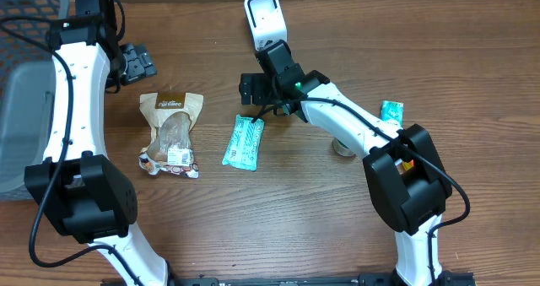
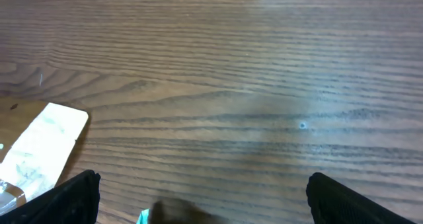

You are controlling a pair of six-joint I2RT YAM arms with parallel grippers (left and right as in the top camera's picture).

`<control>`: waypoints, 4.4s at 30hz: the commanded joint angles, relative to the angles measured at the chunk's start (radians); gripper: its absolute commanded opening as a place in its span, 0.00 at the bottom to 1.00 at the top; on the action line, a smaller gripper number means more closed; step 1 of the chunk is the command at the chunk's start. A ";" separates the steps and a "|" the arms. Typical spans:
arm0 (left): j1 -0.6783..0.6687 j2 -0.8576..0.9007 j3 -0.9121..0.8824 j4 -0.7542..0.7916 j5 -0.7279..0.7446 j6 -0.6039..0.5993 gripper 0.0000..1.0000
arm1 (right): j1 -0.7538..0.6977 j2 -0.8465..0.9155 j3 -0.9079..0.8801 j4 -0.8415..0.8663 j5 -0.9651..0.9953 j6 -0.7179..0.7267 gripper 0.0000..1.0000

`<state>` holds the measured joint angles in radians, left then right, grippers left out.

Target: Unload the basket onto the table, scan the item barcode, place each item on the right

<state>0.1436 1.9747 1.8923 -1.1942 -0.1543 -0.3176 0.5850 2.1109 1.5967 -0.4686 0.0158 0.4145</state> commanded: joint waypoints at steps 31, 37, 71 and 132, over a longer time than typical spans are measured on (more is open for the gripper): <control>-0.007 -0.017 0.006 -0.003 -0.003 -0.004 1.00 | 0.002 0.066 0.023 -0.515 -0.130 -0.019 0.96; -0.007 -0.017 0.006 -0.002 -0.003 -0.004 1.00 | 0.001 0.064 0.187 -0.655 -0.130 -0.019 0.96; -0.007 -0.017 0.006 -0.002 -0.002 -0.004 1.00 | -0.015 0.064 0.308 -0.727 -0.152 -0.019 1.00; -0.007 -0.017 0.006 -0.002 -0.003 -0.004 0.99 | 0.070 0.066 0.026 -0.407 -0.241 0.116 0.50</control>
<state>0.1436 1.9747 1.8923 -1.1942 -0.1543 -0.3180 0.6487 2.1818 1.6295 -0.8822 -0.2466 0.4946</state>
